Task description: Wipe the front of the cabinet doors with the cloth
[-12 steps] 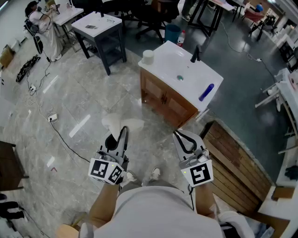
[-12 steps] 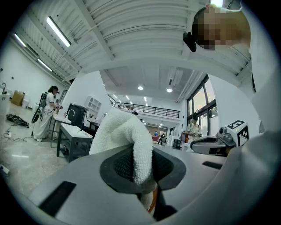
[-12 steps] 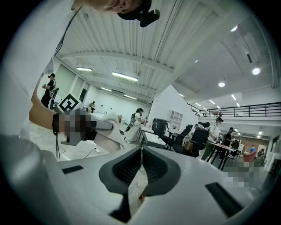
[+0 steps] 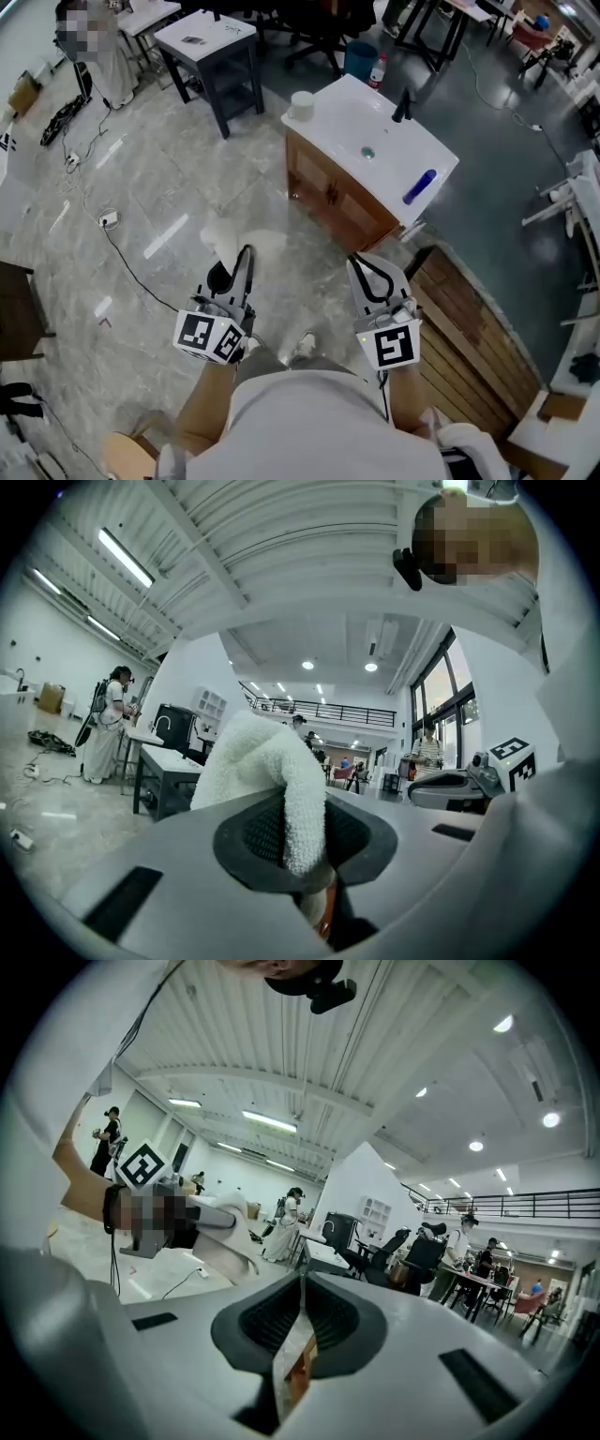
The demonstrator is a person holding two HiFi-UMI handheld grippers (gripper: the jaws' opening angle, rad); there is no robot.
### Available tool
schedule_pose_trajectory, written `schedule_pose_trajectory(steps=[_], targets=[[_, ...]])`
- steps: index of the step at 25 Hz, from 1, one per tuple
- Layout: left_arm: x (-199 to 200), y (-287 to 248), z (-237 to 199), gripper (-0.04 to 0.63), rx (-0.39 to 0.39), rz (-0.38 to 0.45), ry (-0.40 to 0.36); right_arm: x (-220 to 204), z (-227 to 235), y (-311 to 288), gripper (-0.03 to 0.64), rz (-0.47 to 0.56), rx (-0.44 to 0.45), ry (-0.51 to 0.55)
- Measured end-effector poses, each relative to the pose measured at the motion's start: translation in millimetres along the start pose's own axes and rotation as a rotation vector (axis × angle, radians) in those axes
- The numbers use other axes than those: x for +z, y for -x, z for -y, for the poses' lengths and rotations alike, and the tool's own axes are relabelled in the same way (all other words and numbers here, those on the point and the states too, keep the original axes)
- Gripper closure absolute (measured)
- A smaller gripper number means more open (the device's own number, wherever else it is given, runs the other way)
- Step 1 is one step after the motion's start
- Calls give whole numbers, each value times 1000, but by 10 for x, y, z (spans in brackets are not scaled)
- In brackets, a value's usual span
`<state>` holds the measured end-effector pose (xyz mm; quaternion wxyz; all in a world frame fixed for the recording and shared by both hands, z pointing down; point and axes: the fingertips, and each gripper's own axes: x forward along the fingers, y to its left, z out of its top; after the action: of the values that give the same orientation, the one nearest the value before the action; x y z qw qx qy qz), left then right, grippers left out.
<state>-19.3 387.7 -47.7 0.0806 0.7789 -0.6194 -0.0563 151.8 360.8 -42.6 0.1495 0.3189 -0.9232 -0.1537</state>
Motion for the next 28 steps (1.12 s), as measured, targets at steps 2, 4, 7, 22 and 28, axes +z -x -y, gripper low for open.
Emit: schedule_pose_trajectory(steps=[2, 4, 7, 22, 28], targets=[[-24, -90, 78, 537, 3, 2, -9, -81, 52, 13, 572, 11, 9, -1], [-43, -169, 157, 537, -2, 1, -19, -154, 100, 17, 572, 16, 17, -3], [-77, -215, 206, 537, -10, -9, -29, -185, 132, 19, 572, 22, 16, -9], [-117, -1093, -791, 537, -80, -40, 15, -139, 258, -1228, 572, -41, -24, -33], [-157, -1696, -1449, 537, -128, -59, 69, -40, 371, -2155, 572, -79, -20, -16]])
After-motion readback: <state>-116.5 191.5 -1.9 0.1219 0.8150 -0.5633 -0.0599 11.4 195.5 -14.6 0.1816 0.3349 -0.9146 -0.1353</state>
